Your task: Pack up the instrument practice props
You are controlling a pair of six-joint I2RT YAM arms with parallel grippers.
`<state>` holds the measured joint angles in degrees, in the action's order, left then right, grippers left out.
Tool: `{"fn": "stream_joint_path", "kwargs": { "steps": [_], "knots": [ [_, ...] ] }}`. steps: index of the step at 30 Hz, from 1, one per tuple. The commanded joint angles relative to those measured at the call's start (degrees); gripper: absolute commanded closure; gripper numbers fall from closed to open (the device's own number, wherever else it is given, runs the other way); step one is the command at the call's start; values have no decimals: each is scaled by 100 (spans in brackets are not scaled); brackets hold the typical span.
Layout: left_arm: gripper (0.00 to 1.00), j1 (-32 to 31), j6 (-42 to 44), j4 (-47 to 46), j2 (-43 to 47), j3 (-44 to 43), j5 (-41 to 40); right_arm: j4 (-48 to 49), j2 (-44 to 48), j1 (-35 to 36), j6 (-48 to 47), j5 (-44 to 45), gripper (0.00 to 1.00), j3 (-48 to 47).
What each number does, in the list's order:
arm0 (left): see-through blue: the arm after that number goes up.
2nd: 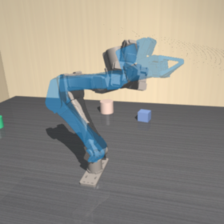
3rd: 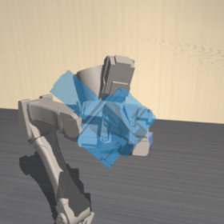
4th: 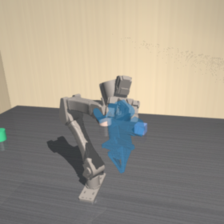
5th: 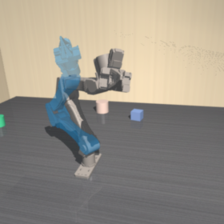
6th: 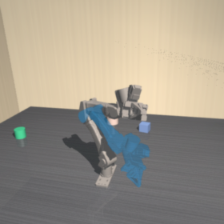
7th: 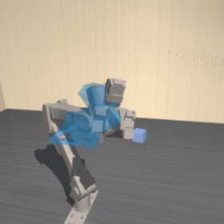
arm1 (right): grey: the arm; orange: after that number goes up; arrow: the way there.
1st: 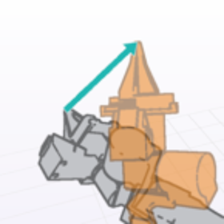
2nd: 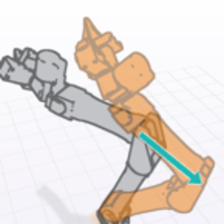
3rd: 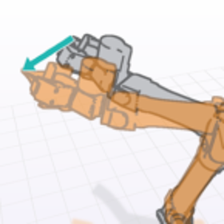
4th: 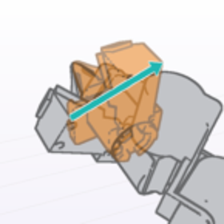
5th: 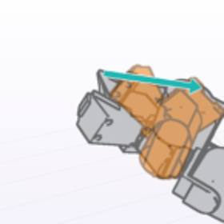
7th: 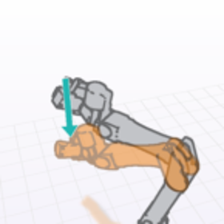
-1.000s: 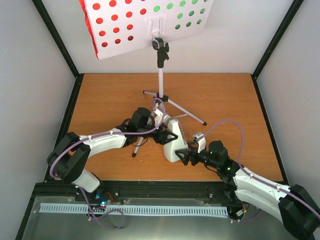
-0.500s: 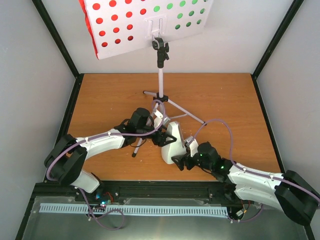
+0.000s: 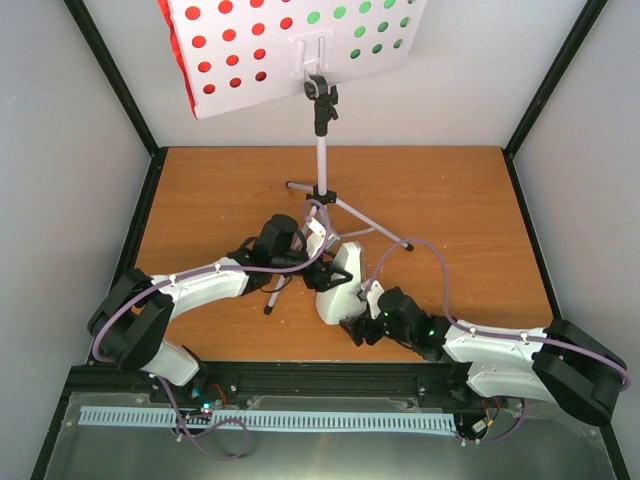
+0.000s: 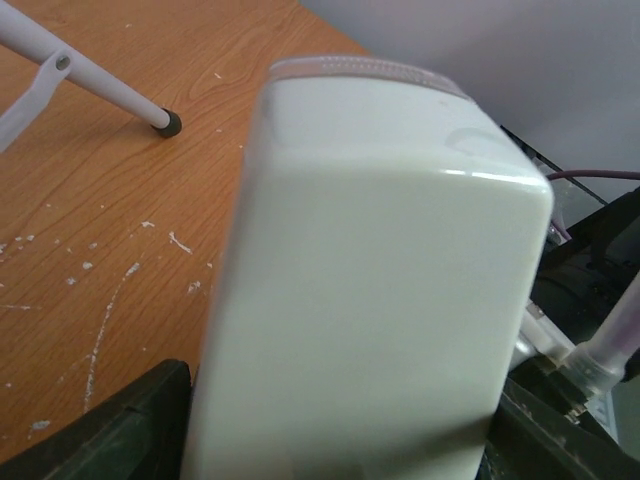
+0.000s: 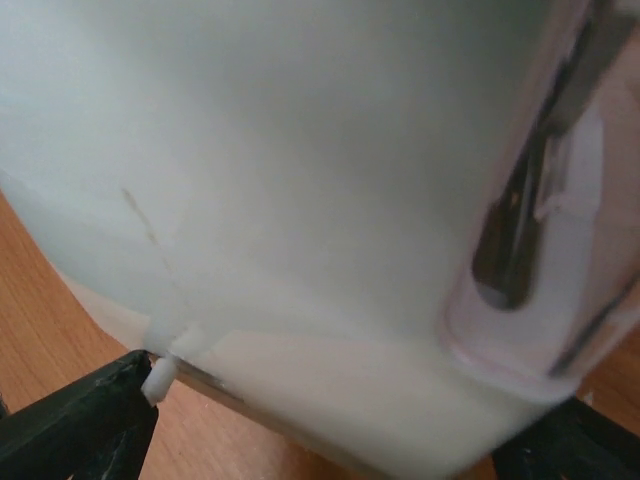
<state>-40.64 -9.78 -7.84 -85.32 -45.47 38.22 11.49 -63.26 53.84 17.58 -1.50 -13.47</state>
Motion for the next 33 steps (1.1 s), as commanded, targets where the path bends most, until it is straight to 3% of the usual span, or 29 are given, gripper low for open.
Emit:
{"fn": "stream_joint_path", "kwargs": {
  "steps": [1, 8, 12, 16, 21, 27, 33],
  "knots": [
    [49, -5, -105, -158, 132, 40, 324, -86, -103, 91, 123, 465, 18, -161],
    [50, -4, 11, -264, 136, 170, 486, -129, 242, 91, 202, 669, 42, -37],
    [50, -5, 92, -314, 139, 222, 571, -95, 363, 89, 172, 601, 46, 14],
    [50, -3, 199, -319, 125, 249, 579, -82, 457, 91, 147, 519, 38, 20],
    [51, -2, 492, -444, 300, 495, 675, -494, 1133, 87, 243, 923, 9, -44],
    [51, -131, 840, -400, 544, 796, 537, -1510, 2310, 91, 19, 1411, 6, -519],
    [51, -810, 1090, -326, 776, 936, -248, -1803, 3382, 91, 168, 2140, 3, -646]
  ]
}}
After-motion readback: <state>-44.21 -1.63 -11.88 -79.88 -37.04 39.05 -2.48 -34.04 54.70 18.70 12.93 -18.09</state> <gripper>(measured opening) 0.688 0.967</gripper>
